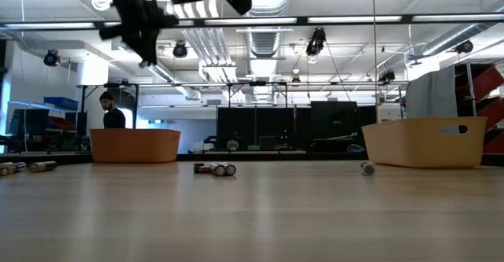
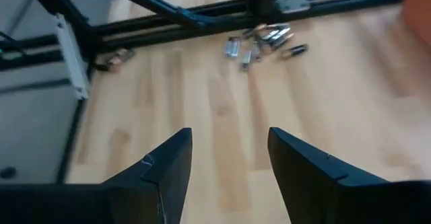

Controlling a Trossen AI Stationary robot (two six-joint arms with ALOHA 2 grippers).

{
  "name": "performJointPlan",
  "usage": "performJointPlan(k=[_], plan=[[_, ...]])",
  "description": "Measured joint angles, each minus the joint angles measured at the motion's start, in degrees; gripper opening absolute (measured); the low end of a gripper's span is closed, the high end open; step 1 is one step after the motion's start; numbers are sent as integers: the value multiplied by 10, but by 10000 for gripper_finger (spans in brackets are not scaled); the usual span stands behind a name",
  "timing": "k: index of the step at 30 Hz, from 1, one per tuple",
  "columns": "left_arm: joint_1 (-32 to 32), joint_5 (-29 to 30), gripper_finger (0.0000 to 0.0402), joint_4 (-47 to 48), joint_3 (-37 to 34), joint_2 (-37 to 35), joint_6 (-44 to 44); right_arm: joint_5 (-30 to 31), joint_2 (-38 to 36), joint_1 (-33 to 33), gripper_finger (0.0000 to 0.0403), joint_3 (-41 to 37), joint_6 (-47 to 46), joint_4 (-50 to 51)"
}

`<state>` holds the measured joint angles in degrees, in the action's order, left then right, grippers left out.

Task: Sort batteries
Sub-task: Put the silver battery into the orange bin

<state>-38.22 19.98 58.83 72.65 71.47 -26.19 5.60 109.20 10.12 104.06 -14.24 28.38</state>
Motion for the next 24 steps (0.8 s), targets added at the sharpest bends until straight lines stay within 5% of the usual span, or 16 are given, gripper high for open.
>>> performJointPlan(k=[6,17,24], plan=[[-135,-52,27,-20,-30,83,-47,34,-45,-50,176,-10,96,114],[-183,-77,29,-36,2,277,15,-32,-47,-166,179,-29,93,116],[-222,-151,29,-28,8,367,32,-47,-56,-217,171,-29,89,116]])
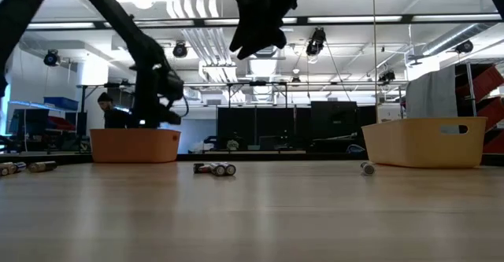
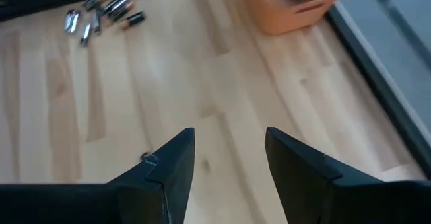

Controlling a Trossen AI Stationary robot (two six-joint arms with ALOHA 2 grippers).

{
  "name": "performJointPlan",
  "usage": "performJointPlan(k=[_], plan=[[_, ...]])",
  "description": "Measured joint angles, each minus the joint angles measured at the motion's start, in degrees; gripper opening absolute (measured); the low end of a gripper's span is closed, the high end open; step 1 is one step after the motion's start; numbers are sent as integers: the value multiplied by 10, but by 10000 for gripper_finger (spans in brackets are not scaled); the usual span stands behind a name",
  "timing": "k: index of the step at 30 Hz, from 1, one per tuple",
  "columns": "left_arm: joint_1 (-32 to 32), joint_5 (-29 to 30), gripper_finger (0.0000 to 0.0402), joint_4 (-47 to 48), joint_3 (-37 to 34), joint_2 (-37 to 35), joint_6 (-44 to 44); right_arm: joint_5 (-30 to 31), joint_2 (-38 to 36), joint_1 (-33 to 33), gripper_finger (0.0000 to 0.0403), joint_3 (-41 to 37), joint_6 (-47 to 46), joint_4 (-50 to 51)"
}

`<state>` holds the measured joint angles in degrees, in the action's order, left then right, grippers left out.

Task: Sort batteries
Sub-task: Put the silver battery into the orange bin

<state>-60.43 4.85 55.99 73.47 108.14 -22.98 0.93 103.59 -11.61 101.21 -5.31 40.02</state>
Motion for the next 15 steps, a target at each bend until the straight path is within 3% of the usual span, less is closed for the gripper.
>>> performJointPlan(k=[7,15], plan=[[-25,-25,38,20,6,46,-22,-1,-2,-27,164,2,11,11],[-24,-9,119,23,6,48,-35,0,-2,-38,188,2,24,27]])
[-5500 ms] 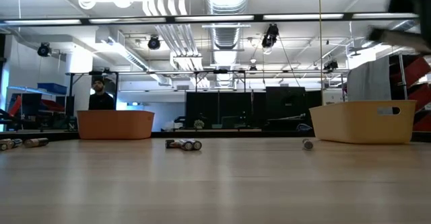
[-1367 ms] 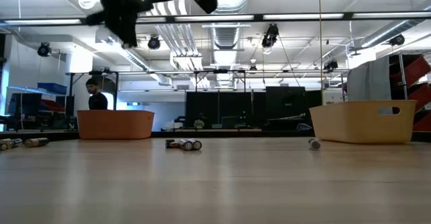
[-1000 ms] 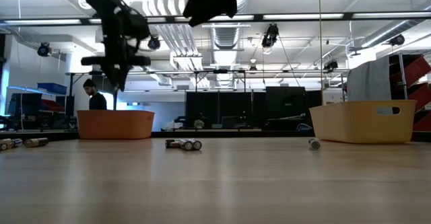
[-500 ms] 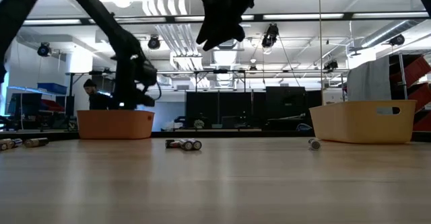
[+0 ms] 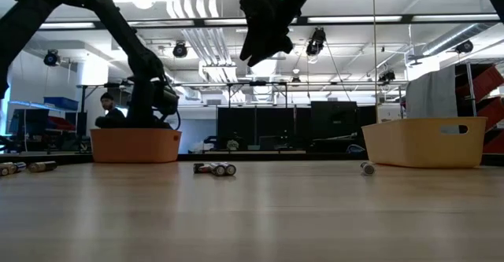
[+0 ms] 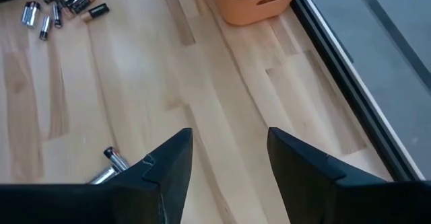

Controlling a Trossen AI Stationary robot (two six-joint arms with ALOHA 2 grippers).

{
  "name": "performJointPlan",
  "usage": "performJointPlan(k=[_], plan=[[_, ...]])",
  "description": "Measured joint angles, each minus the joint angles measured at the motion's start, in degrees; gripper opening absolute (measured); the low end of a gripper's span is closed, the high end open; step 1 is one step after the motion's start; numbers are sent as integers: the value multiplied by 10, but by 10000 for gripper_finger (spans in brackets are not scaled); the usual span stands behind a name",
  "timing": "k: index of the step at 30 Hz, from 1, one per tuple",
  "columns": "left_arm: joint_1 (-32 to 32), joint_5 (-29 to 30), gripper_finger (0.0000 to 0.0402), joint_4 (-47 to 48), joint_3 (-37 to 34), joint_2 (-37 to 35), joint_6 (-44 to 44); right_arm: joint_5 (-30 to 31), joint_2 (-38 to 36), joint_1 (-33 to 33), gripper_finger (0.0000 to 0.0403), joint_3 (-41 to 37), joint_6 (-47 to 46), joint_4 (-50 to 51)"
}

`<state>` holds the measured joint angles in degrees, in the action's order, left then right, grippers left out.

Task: Sort batteries
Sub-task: Put the silver battery into the orange bin

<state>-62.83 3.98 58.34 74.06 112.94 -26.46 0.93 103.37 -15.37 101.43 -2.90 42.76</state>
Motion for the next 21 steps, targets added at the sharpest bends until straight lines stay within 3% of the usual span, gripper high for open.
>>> performJointPlan(k=[9,14,21], plan=[[24,-3,188,19,-2,-36,-23,1,-6,-5,201,0,32,0],[50,2,202,16,-2,-81,-42,1,-35,-15,201,0,56,6],[68,58,206,6,-3,-118,-73,3,-89,-19,192,-7,29,20]])
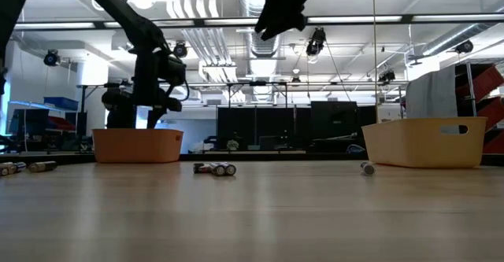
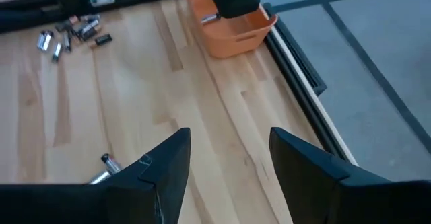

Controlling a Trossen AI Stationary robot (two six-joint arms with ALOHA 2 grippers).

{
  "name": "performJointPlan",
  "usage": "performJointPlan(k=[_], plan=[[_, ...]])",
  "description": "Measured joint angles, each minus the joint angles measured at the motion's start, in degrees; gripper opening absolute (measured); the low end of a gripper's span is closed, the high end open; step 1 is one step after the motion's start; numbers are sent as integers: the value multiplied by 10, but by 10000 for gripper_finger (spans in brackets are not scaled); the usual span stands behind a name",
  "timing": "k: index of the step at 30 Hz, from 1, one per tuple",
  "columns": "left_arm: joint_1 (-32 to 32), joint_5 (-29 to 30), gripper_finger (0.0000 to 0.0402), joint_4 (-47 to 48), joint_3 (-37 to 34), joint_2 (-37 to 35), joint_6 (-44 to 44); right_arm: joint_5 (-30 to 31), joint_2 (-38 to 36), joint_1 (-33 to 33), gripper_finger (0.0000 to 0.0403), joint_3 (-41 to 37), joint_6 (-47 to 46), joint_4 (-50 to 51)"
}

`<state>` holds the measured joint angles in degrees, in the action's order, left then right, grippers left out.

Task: Sort batteries
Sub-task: Put the silver battery into the orange bin

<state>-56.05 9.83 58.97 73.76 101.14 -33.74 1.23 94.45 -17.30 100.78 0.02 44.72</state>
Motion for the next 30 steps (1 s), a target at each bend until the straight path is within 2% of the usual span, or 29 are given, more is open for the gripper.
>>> performJointPlan(k=[4,14,21,26,30], plan=[[0,27,206,-22,0,1,-12,2,-24,5,186,-12,-36,27],[0,27,206,-8,-2,31,25,2,-75,28,168,-98,-105,41],[11,14,206,1,-4,8,51,3,-82,32,158,-110,-121,24],[89,66,206,-34,-4,-72,37,3,-69,38,151,-129,-129,-21],[202,92,206,-94,-4,-152,-8,3,-54,54,142,-165,-124,-57]])
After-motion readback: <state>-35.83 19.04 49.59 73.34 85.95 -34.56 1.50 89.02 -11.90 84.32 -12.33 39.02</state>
